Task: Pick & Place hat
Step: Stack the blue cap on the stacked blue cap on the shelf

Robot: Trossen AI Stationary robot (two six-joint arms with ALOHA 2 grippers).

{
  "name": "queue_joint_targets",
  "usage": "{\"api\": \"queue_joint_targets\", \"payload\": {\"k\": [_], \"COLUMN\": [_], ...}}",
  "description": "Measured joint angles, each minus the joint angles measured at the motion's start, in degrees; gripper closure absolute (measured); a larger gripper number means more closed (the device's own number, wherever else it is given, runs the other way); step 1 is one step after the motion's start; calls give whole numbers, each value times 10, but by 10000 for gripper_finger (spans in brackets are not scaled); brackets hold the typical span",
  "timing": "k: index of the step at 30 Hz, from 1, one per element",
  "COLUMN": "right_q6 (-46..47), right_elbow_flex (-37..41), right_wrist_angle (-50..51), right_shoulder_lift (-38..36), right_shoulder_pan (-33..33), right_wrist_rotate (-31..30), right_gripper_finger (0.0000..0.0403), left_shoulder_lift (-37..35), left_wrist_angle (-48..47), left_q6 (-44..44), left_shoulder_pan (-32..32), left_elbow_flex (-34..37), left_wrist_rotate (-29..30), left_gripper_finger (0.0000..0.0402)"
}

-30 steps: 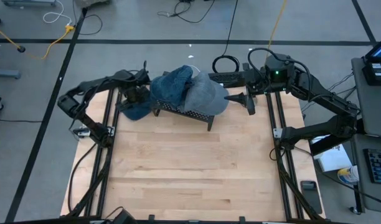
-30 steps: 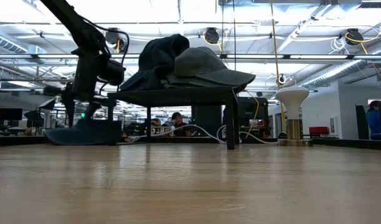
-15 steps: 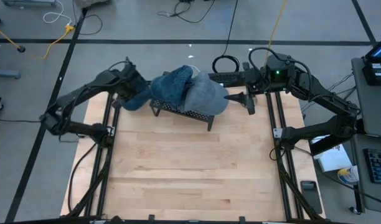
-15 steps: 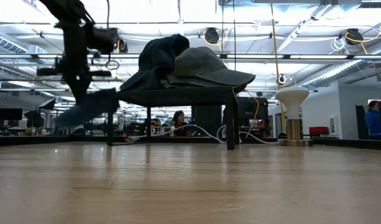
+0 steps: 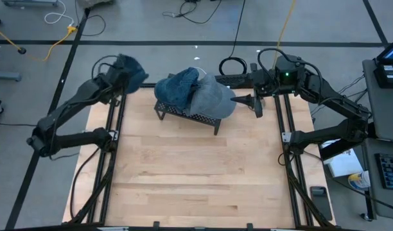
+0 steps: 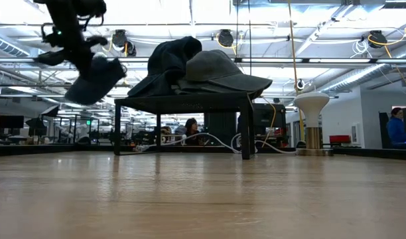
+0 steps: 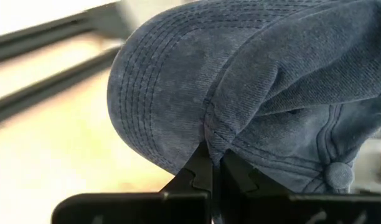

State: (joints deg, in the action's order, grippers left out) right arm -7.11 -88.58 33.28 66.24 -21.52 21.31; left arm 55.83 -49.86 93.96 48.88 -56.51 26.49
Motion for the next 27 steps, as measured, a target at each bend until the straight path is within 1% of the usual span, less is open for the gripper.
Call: {"api": "queue_joint_targets", "payload": {"k": [2, 4, 6, 8, 11, 15, 18, 21, 23, 27], "right_q6": [5, 31, 77, 109, 125, 122, 110, 115, 151, 306], "right_elbow_flex": [0, 0, 0, 0, -1, -8, -9, -9, -9, -8], "right_wrist_angle": [-10, -28, -56, -76, -84, -79, -77, -80, -87, -84], "right_shoulder_lift": [0, 0, 0, 0, 0, 0, 0, 0, 0, 3], "right_shoulder_pan": [0, 0, 0, 0, 0, 0, 0, 0, 0, 0], "right_wrist_rotate": [0, -1, -4, -18, -45, -50, -53, -84, -111, -178], "right_gripper_finger": [202, 202, 202, 202, 202, 202, 202, 202, 202, 202], "left_shoulder_lift": [-5, -5, 1, 11, 36, 74, 110, 145, 168, 213], "left_wrist_angle": [65, 131, 164, 170, 155, 105, 56, 14, -15, -69], "left_q6": [-53, -121, -170, -202, -251, -293, -319, -343, -357, -384], "left_shoulder_pan": [-4, -11, -22, -39, -66, -96, -107, -116, -122, -138], "left_elbow_flex": [0, -2, -19, -49, -108, -206, -279, -348, -393, -473], "left_wrist_rotate": [3, -1, -10, -10, -10, -18, -50, -89, -111, -141], "left_gripper_finger": [399, 400, 400, 400, 400, 401, 401, 401, 401, 401]}}
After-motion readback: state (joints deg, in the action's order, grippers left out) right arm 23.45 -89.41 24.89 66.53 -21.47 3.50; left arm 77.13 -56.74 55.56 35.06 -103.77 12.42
